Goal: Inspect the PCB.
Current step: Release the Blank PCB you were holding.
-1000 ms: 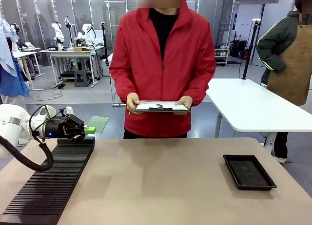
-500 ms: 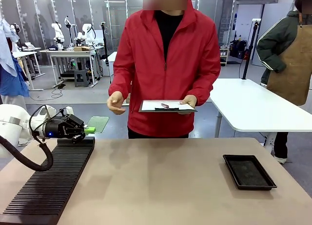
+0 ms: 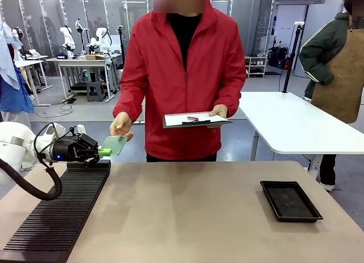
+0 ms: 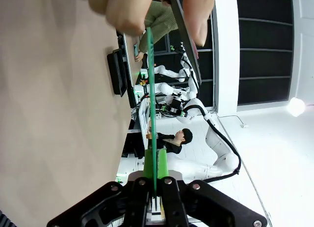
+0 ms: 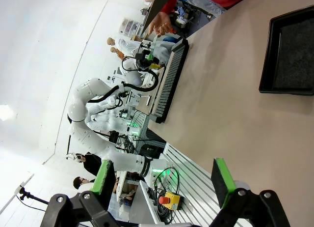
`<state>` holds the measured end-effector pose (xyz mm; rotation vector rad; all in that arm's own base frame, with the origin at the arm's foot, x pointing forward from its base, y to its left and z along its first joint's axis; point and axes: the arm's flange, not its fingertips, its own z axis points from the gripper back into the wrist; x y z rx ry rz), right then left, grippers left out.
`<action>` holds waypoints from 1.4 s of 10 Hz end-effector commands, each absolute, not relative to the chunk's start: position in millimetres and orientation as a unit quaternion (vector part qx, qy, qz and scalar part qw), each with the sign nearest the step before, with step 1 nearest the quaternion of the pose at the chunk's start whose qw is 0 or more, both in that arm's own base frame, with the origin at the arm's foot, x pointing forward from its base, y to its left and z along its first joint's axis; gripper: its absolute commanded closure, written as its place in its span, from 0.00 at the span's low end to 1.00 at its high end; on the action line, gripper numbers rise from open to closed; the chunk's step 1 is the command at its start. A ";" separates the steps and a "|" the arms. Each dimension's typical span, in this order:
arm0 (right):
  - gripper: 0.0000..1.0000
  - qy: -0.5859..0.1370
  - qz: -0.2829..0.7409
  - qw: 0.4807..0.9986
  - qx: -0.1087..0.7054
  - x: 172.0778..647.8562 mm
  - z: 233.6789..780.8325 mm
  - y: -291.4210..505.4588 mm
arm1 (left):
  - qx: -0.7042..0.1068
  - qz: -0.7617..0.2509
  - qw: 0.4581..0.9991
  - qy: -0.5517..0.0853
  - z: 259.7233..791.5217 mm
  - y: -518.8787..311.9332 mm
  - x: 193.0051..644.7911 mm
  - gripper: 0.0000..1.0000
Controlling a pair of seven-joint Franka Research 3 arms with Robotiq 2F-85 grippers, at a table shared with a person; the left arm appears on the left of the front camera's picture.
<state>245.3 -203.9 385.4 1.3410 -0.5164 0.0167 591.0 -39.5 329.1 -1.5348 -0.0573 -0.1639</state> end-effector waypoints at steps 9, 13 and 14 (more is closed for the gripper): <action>0.00 -0.238 0.006 0.752 0.615 244.4 386.5 -204.5 | -0.694 -0.074 0.716 -0.025 329.1 -40.7 590.1 0.97; 0.00 -0.238 0.006 0.752 0.615 244.4 386.5 -204.5 | -0.694 -0.074 0.716 -0.025 329.1 -40.7 590.1 0.97; 0.00 -0.238 0.006 0.752 0.615 244.4 386.5 -204.5 | -0.694 -0.074 0.716 -0.025 329.1 -40.7 590.1 0.97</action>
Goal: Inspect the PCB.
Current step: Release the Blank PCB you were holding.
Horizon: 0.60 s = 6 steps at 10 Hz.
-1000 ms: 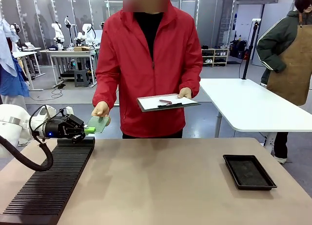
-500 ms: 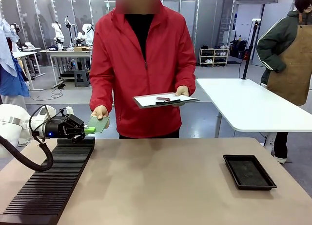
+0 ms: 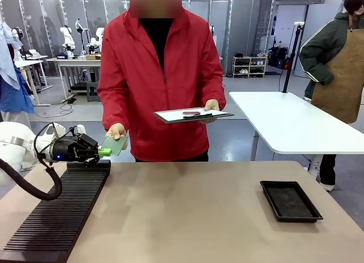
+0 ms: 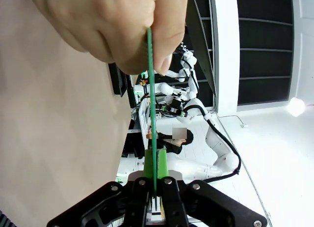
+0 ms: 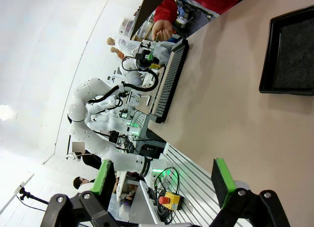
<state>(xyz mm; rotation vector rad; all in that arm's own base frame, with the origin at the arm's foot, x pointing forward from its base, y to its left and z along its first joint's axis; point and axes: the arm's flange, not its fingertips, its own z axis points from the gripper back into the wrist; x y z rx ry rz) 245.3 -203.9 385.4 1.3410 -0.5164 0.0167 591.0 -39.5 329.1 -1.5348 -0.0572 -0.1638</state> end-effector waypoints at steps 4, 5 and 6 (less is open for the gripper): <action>0.00 -0.238 0.006 0.752 0.615 244.4 386.5 -204.5 | -0.694 -0.074 0.716 -0.025 329.1 -40.7 590.1 0.97; 0.00 -0.238 0.006 0.752 0.615 244.4 386.5 -204.5 | -0.693 -0.074 0.716 -0.026 329.1 -39.5 591.0 0.91; 0.00 -0.238 0.006 0.752 0.615 244.4 386.5 -204.5 | -0.695 -0.081 0.714 -0.026 330.3 -39.9 590.1 0.77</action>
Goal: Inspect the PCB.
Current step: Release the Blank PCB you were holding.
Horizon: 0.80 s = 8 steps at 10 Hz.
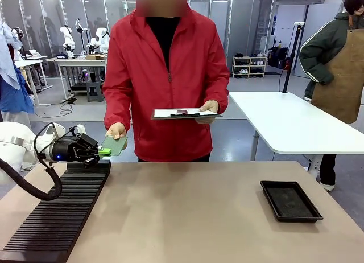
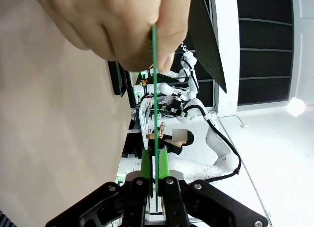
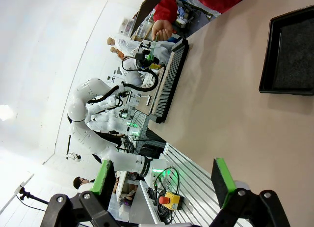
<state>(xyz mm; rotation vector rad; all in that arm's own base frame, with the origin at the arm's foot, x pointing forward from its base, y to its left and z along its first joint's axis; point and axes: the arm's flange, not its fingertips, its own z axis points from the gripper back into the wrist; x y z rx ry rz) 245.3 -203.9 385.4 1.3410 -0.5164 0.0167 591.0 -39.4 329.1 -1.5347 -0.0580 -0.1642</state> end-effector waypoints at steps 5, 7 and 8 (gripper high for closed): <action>0.00 -0.238 0.006 0.752 0.615 244.4 386.5 -204.5 | -0.694 -0.072 0.715 -0.028 333.2 -41.1 590.9 0.31; 0.00 -0.238 0.006 0.752 0.615 244.4 386.5 -204.5 | -0.695 -0.071 0.715 -0.031 334.4 -39.5 590.1 0.11; 0.00 -0.238 0.006 0.752 0.615 244.4 386.5 -204.5 | -0.696 -0.071 0.714 -0.033 335.7 -39.0 589.5 0.13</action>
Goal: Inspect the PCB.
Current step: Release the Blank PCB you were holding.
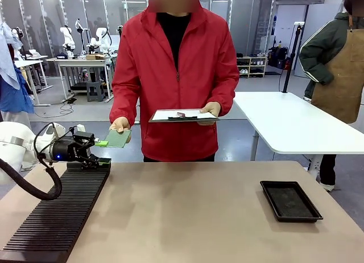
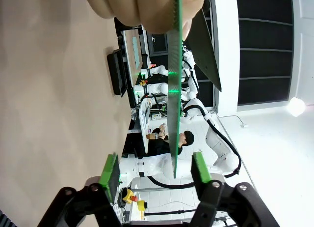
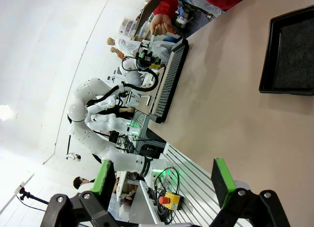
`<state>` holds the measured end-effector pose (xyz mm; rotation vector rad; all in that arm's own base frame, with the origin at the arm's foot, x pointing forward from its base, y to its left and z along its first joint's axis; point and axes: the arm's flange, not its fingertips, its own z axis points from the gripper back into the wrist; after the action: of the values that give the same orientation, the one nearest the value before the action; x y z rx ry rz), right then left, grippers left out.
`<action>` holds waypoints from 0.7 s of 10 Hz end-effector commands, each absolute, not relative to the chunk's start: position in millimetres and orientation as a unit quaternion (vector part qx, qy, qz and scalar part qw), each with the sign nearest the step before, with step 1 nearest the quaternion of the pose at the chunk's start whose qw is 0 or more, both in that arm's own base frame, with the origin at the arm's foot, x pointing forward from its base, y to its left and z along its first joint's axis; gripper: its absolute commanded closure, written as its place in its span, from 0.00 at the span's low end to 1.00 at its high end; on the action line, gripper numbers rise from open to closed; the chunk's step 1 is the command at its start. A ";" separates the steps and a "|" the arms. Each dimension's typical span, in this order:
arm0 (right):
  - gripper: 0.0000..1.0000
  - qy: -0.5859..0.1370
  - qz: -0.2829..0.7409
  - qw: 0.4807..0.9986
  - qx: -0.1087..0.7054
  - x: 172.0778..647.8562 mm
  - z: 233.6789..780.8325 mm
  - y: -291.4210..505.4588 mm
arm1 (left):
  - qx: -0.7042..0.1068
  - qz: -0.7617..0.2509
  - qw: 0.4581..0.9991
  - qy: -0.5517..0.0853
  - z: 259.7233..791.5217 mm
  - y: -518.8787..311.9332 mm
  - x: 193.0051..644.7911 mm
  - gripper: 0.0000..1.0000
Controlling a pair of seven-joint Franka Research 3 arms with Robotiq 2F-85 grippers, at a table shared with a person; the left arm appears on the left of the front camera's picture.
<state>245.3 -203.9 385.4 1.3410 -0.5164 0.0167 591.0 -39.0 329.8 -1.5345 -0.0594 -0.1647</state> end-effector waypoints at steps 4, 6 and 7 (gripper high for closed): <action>0.00 -0.238 0.006 0.752 0.615 244.4 386.5 -204.5 | -0.696 -0.067 0.714 -0.041 340.0 -37.7 586.8 0.00; 0.00 -0.238 0.006 0.752 0.615 244.4 386.5 -204.5 | -0.693 -0.077 0.717 -0.031 335.7 -37.9 591.2 0.00; 0.00 -0.238 0.006 0.752 0.615 244.4 386.5 -204.5 | -0.693 -0.077 0.717 -0.031 335.7 -37.9 591.2 0.00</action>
<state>245.3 -203.9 385.4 1.3410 -0.5164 0.0167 591.2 -36.8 335.7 -1.5328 -0.0719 -0.1702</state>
